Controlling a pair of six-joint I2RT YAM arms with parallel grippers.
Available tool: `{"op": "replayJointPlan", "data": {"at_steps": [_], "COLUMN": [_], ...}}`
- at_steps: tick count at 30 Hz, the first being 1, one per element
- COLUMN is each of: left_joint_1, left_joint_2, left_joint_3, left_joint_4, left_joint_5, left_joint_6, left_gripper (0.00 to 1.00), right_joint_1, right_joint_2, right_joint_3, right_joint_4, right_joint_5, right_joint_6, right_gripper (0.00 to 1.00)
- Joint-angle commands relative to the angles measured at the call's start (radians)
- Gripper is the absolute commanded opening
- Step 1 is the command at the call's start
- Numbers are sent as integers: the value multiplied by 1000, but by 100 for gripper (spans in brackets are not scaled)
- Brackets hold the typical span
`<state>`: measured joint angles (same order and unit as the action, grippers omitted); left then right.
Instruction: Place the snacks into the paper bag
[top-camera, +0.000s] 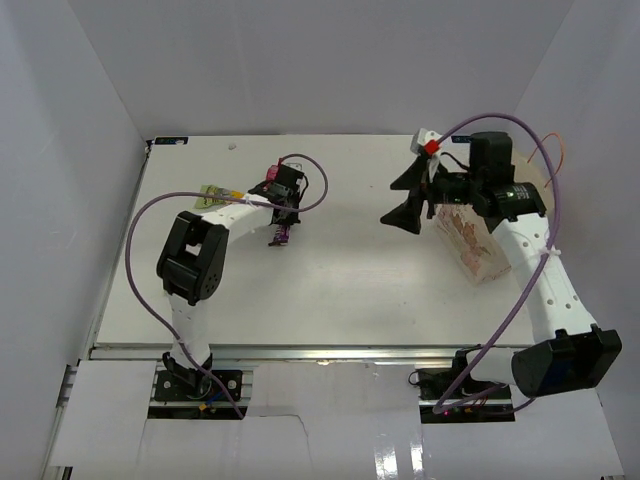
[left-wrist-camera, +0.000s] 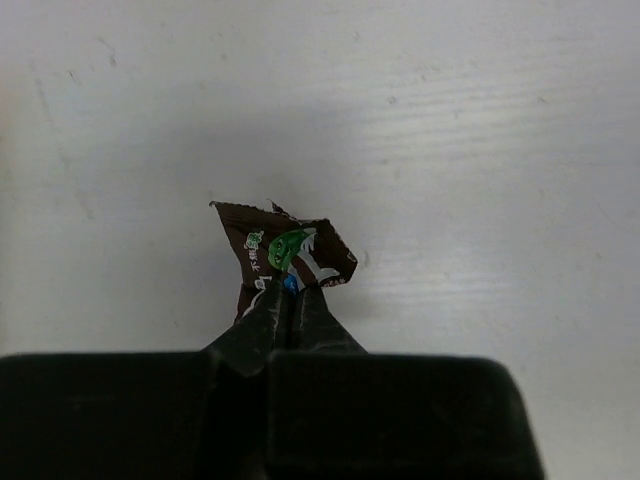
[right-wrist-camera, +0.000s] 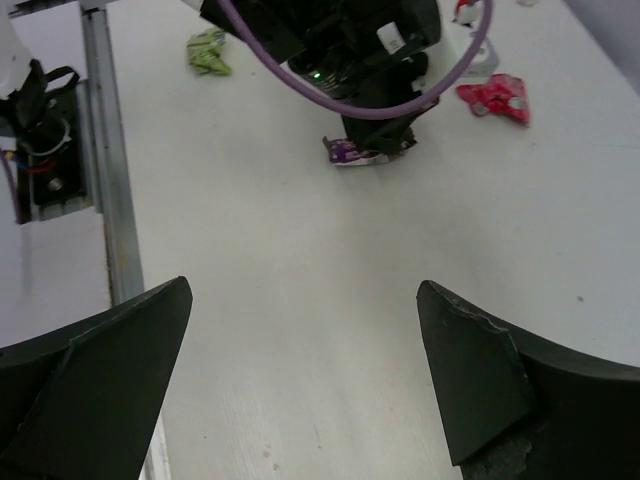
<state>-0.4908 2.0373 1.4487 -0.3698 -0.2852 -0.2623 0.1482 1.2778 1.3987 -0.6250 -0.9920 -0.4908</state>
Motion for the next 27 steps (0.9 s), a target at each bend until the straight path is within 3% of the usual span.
{"op": "replayJointPlan", "data": {"at_steps": [1, 4, 7, 12, 17, 21, 27], "left_joint_1": [3, 6, 11, 9, 5, 3, 0], "left_joint_2": [-185, -331, -465, -568, -586, -588, -572], "left_joint_3": [-60, -230, -356, -540, -560, -551, -542], "left_joint_4": [9, 130, 308, 526, 588, 591, 600], "left_joint_5": [160, 381, 484, 616, 659, 659, 678], "left_joint_6": [-103, -272, -398, -645, -710, -715, -729], "left_gripper": [0, 0, 0, 0, 0, 0, 0], "right_joint_1": [120, 229, 289, 385, 436, 450, 472], "right_joint_2": [0, 21, 73, 190, 330, 365, 413], "right_joint_3": [-42, -136, -211, -221, -130, -138, -161], "right_joint_4": [19, 180, 313, 396, 387, 471, 560], "right_joint_5": [62, 206, 376, 486, 506, 460, 431], "right_joint_6": [110, 349, 544, 688, 851, 963, 1075], "right_gripper": [100, 96, 97, 95, 92, 93, 100]}}
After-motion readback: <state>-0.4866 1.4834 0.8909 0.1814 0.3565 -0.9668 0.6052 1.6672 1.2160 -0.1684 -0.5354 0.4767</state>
